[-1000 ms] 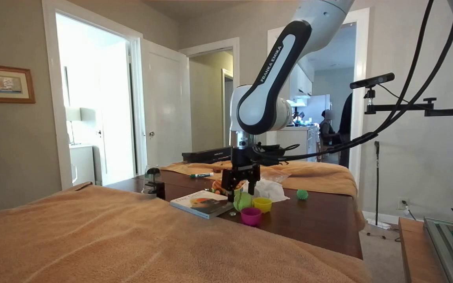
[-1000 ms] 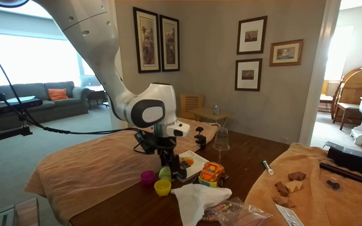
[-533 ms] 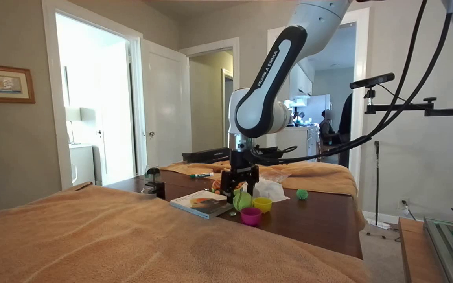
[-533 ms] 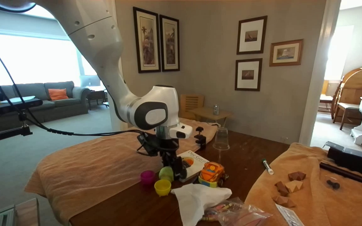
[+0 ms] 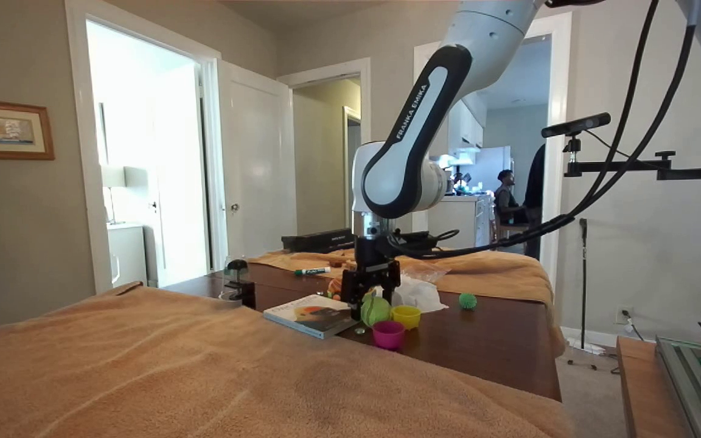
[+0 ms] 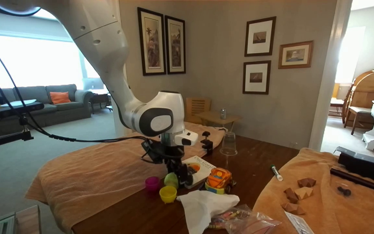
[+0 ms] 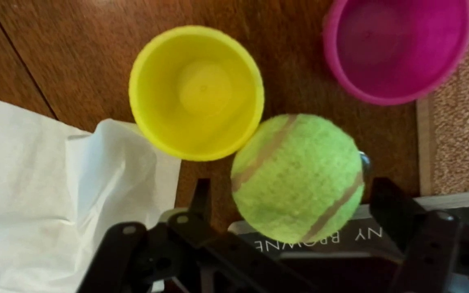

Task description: Move the tennis ball to the right side of the toy car

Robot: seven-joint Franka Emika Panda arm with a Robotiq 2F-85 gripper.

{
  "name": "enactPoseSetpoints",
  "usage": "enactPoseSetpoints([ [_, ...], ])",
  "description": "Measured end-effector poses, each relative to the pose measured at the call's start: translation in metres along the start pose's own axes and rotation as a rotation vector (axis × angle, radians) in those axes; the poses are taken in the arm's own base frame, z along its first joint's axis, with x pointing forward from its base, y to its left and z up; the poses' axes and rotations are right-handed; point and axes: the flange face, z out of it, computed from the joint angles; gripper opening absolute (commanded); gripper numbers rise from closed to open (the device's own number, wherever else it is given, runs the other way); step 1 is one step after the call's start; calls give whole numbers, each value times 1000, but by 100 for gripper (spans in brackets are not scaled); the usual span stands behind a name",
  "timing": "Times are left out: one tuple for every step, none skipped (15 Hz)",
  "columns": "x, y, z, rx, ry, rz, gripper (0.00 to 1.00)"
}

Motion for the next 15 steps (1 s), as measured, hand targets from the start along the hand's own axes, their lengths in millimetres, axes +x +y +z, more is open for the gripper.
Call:
enactPoseSetpoints([
  [0,-1,0,0,-1,-2,75],
  [-1,-2,1,0,-2,-4,72],
  [-1,-3,1,0,-2,-5,66],
  [-1,-3,1,-1,-4,-6,57],
  [-1,-4,1,-1,-5,-7,50],
  [-2,-4,1,-1,-5,-7,43],
  [-1,-4,1,-1,-5,-7,42],
  [-1,-4,1,-1,-5,-8,42],
  [-1,-4,1,-1,-5,-8,42],
  [-1,-4,1,-1,-6,-8,42],
  [-1,-4,1,-1,-8,-8,41],
  [-2,-5,0,-2,-11,-9,41],
  [-2,-6,-1,-3,-17,-8,41],
  [-3,-7,-3,-5,-26,-6,41],
  [-4,-8,-6,-8,-39,-1,41],
])
